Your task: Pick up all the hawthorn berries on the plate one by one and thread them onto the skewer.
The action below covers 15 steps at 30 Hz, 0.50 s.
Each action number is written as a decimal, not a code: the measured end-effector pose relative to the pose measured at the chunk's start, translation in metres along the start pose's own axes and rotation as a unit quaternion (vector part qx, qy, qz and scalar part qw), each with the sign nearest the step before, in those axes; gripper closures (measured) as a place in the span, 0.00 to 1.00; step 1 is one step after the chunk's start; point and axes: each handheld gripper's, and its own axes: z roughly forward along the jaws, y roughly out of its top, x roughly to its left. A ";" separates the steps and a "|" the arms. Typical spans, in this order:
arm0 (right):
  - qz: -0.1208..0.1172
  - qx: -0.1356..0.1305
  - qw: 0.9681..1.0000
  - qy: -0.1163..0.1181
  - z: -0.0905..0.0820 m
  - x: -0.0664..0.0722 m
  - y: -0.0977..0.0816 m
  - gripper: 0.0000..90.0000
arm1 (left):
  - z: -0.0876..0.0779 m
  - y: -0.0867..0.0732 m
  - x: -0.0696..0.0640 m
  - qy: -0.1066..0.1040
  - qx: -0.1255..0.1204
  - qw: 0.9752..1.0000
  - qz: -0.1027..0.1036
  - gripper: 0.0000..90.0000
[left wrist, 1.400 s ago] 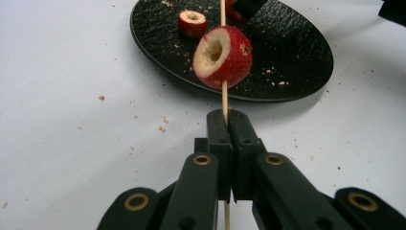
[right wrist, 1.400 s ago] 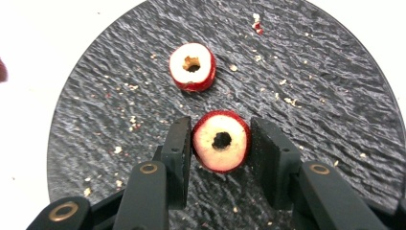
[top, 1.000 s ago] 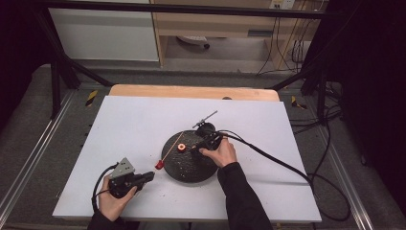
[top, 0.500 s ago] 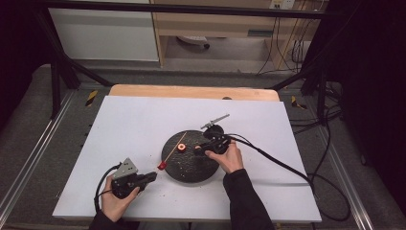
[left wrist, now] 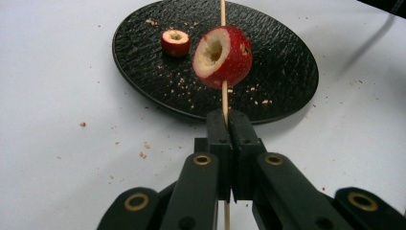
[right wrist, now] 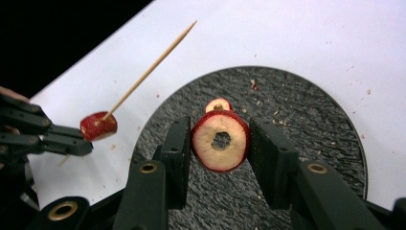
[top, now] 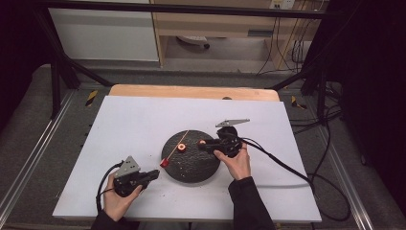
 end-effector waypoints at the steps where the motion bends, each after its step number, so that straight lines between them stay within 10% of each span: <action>1: 0.002 -0.008 1.000 0.001 -0.001 -0.001 -0.001 0.68 | 0.001 0.001 -0.001 -0.001 0.000 1.000 0.000 0.98; 15: 0.056 -0.093 0.994 0.016 -0.012 -0.011 -0.020 0.69 | 0.008 0.014 -0.011 -0.003 -0.013 1.000 0.004 0.98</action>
